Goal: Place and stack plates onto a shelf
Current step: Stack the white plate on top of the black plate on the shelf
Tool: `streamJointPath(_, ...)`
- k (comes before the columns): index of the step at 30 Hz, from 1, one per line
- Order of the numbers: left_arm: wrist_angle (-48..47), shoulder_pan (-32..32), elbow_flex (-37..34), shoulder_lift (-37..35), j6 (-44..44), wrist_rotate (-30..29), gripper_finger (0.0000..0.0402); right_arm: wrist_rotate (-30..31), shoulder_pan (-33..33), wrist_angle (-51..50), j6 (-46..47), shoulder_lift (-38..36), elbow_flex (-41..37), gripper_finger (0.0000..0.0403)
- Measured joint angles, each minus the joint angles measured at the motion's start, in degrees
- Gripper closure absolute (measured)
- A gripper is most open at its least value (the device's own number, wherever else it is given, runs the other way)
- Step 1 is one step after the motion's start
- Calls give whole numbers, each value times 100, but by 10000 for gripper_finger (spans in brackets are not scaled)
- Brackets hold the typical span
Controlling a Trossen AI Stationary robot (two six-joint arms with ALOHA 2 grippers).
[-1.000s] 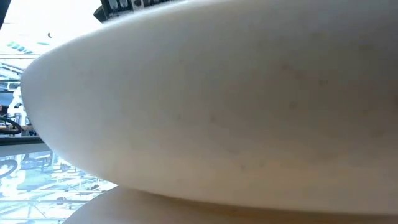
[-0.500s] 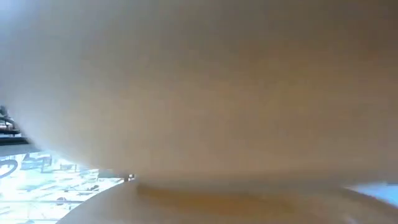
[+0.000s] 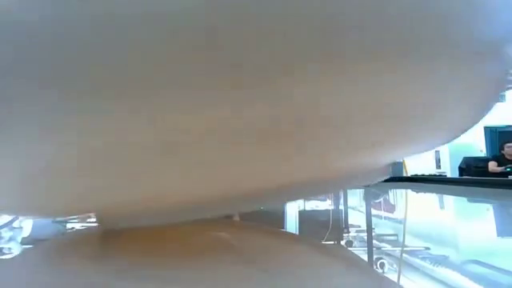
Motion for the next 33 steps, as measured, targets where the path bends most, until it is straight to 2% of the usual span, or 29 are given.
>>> streamJointPath(4, -306, 143, -9, -385, 354, -96, 392, -2, 0, -9, -2, -4, 0, 332)
streamJointPath(7, -700, 289, -9, -930, 568, -556, 392, 1, 0, -13, -2, -3, 0, 332)
streamJointPath(13, -1361, 754, -7, -2395, 1150, -1901, 392, 1, 0, -4, -4, -6, 0, 332)
streamJointPath(17, -1475, 1299, -7, -3326, 1663, -2937, 392, 1, 0, -2, -5, -6, 0, 332)
streamJointPath(21, -910, 2042, -5, -4026, 2059, -4271, 392, 123, 0, 4, -21, -6, 0, 332)
streamJointPath(23, -467, 2491, -1, -4232, 2300, -4582, 391, 255, -1, 8, -32, -6, 0, 332)
streamJointPath(26, 106, 3236, 2, -4334, 2518, -4368, 389, 304, -2, 14, -43, -6, 0, 332)
streamJointPath(33, -172, 4913, 1, -3959, 1834, -2545, 386, 302, -2, 17, -45, -6, 0, 332)
